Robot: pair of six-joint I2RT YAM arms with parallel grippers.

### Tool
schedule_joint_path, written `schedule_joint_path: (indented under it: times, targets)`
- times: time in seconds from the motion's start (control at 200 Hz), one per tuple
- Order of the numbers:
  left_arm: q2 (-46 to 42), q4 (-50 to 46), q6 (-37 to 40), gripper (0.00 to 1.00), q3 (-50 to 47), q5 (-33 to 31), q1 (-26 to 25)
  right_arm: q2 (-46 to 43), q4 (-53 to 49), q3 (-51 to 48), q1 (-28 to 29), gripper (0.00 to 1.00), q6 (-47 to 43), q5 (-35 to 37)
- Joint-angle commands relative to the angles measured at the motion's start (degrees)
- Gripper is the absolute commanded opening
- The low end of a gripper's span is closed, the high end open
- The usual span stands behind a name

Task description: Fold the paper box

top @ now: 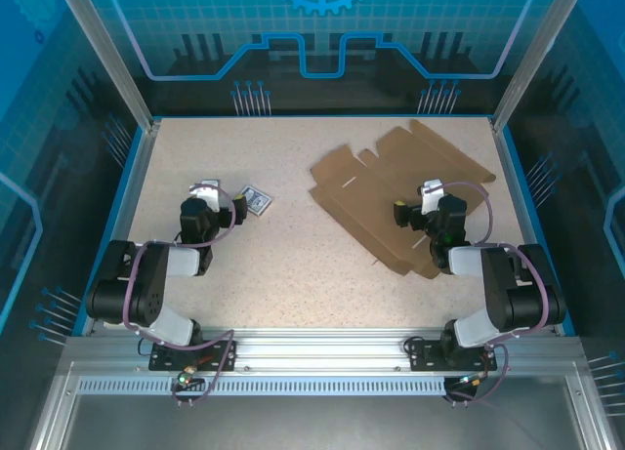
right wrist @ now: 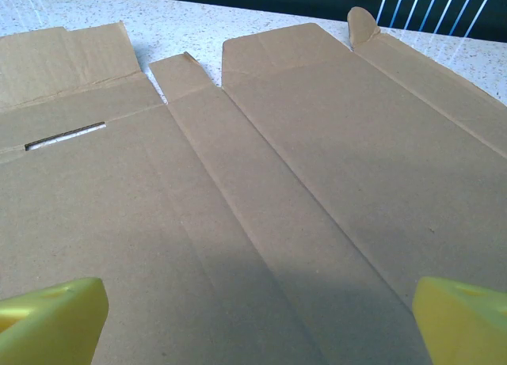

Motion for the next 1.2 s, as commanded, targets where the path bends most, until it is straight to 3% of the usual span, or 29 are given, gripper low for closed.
schedule_joint_path:
  times: [0.0, 0.961, 1.061, 1.196]
  targets:
    - [0.5, 1.9, 0.8, 0.99, -0.7, -0.6, -0.1, 0.4, -0.1, 1.1, -0.3, 1.00, 0.7, 0.2]
    - [0.4, 1.4, 0.2, 0.99, -0.4, -0.9, 0.3, 0.3, 0.0, 1.1, -0.4, 1.00, 0.7, 0.0]
    - [-2.6, -1.3, -0.9, 0.99, 0.0, -4.2, 0.3, -1.8, -2.9, 1.9, -0.2, 1.00, 3.1, 6.1]
    - [-10.8, -11.7, -2.2, 0.99, 2.0, -7.7, 0.3, -10.1, -13.3, 3.7, -1.8, 1.00, 7.8, 12.3]
